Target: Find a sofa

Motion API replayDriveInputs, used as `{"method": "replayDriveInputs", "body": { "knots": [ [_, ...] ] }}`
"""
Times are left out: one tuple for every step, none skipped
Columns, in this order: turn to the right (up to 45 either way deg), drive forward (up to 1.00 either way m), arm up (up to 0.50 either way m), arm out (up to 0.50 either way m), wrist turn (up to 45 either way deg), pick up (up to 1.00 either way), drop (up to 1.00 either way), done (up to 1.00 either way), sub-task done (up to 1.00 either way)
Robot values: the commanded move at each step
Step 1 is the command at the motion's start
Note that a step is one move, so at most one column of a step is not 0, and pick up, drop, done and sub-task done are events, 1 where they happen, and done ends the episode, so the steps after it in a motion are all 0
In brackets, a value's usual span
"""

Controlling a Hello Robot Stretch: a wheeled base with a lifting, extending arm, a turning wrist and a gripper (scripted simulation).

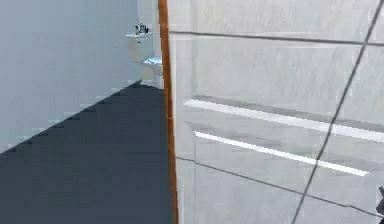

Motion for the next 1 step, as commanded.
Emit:
{"method": "replayDriveInputs", "body": {
  "knots": [
    [-33.0,0.0,0.0,0.0,0.0,0.0,0.0,0.0,0.0]
  ]
}}
